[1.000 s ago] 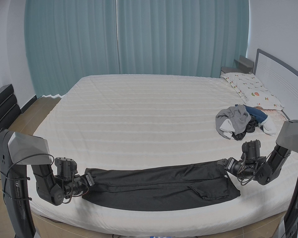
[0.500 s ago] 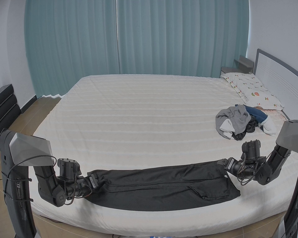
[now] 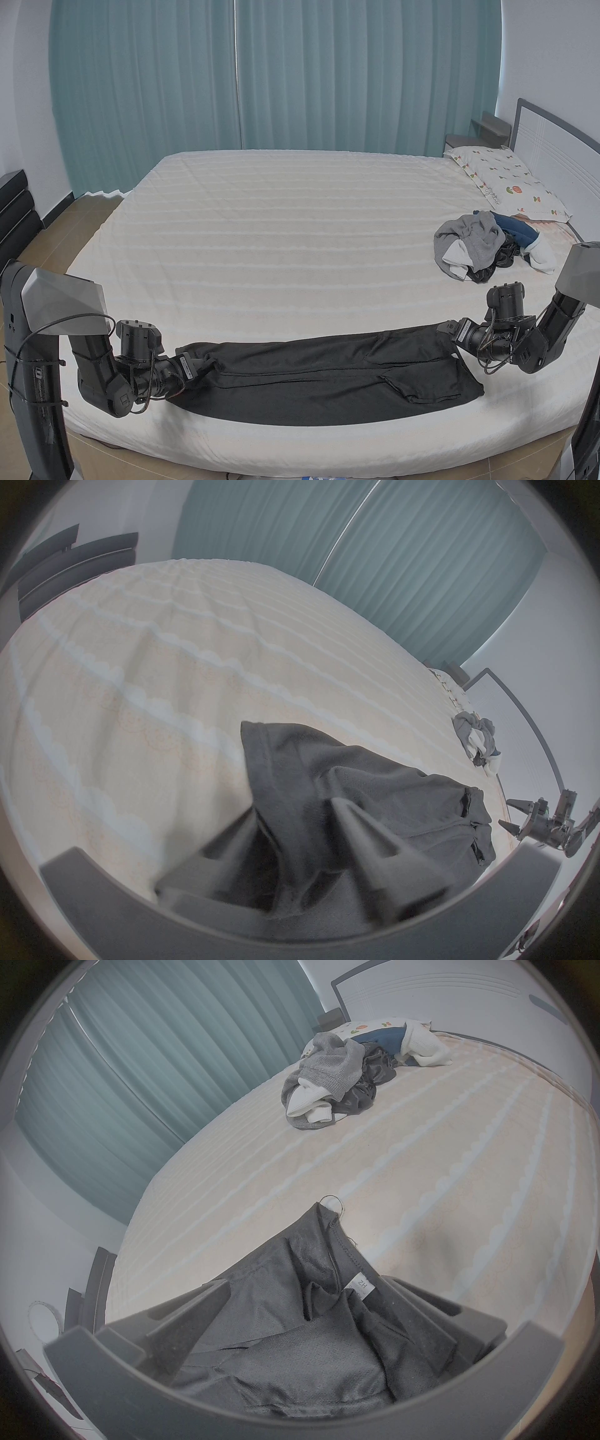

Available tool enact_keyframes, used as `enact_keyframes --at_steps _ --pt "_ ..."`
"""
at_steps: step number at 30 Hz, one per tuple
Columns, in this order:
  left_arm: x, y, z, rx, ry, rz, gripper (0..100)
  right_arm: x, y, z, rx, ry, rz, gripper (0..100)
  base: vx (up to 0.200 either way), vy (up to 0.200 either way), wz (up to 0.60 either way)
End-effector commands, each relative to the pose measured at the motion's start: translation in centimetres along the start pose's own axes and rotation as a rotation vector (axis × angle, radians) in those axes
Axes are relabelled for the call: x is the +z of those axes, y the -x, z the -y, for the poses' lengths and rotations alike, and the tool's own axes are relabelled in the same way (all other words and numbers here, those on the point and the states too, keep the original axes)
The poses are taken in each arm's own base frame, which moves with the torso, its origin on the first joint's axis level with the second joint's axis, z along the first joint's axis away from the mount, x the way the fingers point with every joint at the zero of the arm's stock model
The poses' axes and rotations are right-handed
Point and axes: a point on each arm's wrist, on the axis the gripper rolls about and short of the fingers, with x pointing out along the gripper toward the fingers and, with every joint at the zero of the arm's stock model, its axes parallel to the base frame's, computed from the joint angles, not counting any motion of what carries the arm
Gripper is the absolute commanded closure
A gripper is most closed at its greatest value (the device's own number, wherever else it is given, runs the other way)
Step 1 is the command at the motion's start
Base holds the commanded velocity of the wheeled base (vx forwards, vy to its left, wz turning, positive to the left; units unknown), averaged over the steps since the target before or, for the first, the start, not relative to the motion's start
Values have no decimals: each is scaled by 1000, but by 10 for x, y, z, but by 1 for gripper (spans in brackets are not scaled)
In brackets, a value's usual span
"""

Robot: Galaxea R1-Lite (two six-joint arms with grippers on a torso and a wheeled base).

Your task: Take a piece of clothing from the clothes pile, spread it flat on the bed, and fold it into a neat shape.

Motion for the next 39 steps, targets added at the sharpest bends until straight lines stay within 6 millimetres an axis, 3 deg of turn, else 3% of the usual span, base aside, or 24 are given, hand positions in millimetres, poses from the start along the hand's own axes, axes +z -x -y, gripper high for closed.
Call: enact_keyframes --at_steps 1,10,23,32,39 --pt "1 1 0 -3 4 10 0 0 0 0 0 -1 1 0 0 0 0" --pt "-2 1 1 -7 -14 10 0 0 0 0 0 0 -1 0 0 0 0" --pt "22 17 -12 101 -42 142 0 1 -1 -1 2 2 2 0 0 0 0" --pt "8 12 -2 11 -56 66 0 0 -1 0 1 3 0 0 0 0 0" --pt "-5 -8 5 -24 -112 30 0 -2 0 -3 9 10 -2 0 0 0 0"
